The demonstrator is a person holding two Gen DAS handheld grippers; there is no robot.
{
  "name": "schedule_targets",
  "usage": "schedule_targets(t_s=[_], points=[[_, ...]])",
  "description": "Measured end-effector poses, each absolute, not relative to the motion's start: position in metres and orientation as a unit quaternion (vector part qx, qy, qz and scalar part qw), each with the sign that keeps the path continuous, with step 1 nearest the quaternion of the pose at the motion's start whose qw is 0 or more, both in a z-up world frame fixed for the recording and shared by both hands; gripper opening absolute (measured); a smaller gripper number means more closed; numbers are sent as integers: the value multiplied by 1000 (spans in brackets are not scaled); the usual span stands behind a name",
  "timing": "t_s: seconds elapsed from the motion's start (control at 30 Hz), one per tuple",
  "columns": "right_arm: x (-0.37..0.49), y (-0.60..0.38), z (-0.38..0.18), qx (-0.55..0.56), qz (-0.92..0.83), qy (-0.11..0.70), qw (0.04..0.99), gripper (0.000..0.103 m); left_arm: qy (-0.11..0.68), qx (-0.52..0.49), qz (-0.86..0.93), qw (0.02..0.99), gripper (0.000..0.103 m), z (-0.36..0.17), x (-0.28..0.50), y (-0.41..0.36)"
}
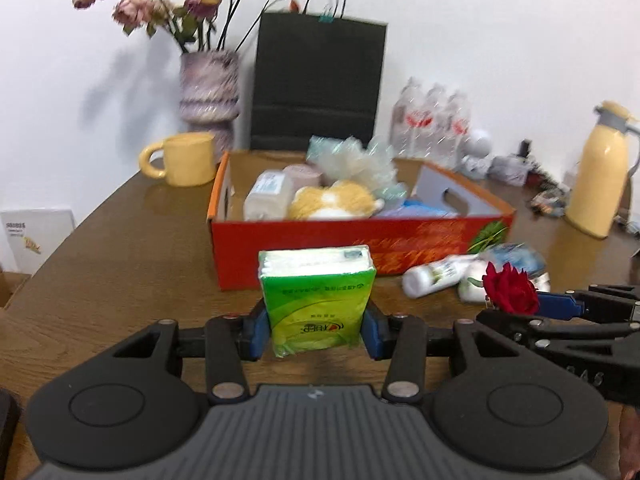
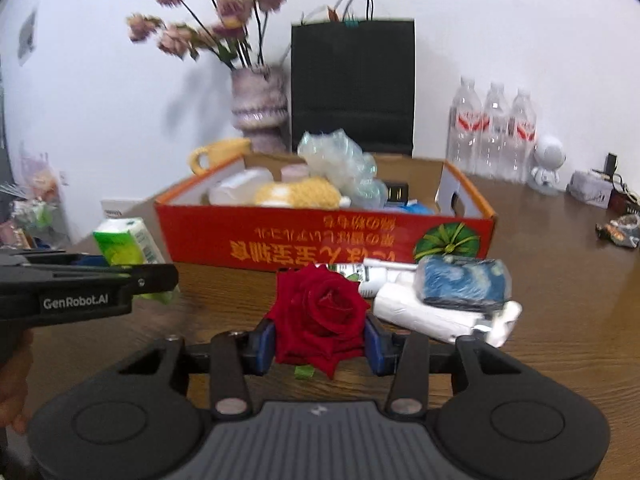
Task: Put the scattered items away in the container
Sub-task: 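Grasp the green tissue pack with the left gripper while the right grasps the red rose, then drop the tissue pack into the box with the left gripper while the right drops the rose in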
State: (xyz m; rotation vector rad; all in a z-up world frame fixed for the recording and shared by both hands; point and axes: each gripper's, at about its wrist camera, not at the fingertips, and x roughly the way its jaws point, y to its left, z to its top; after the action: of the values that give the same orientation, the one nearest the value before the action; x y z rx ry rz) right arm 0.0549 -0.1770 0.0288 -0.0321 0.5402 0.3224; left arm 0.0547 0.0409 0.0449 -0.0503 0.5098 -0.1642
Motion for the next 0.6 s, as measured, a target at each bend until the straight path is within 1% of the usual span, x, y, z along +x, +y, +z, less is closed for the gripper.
schedule_targets(t_s=[0.1,0.17,0.27,0.37,0.43,0.5,0.53,0.57,0.6], points=[[50,-190,57,-9,162,241,957,43,241,-53,-119,962,46,72,66,45],[56,-197,78,-17,166,222,961,44,248,-66,-137,957,46,88,91,47],[89,-200,102,-47,148,198,968,44,260,-72,-145,952,46,110,135,44],[147,-201,114,-46,143,224,963,45,296,-65,-153,941,46,125,192,34],[185,-197,117,-53,137,244,959,45,320,-73,-125,937,47,126,226,28],[224,-192,114,-62,122,267,954,46,344,-52,-106,932,48,123,259,15],[247,-192,111,-62,116,284,950,46,355,-50,-99,928,52,119,273,10],[265,-192,106,-60,111,303,944,46,366,-49,-91,925,70,115,287,6],[281,-192,100,-55,111,324,938,50,374,-49,-82,922,90,112,294,5]])
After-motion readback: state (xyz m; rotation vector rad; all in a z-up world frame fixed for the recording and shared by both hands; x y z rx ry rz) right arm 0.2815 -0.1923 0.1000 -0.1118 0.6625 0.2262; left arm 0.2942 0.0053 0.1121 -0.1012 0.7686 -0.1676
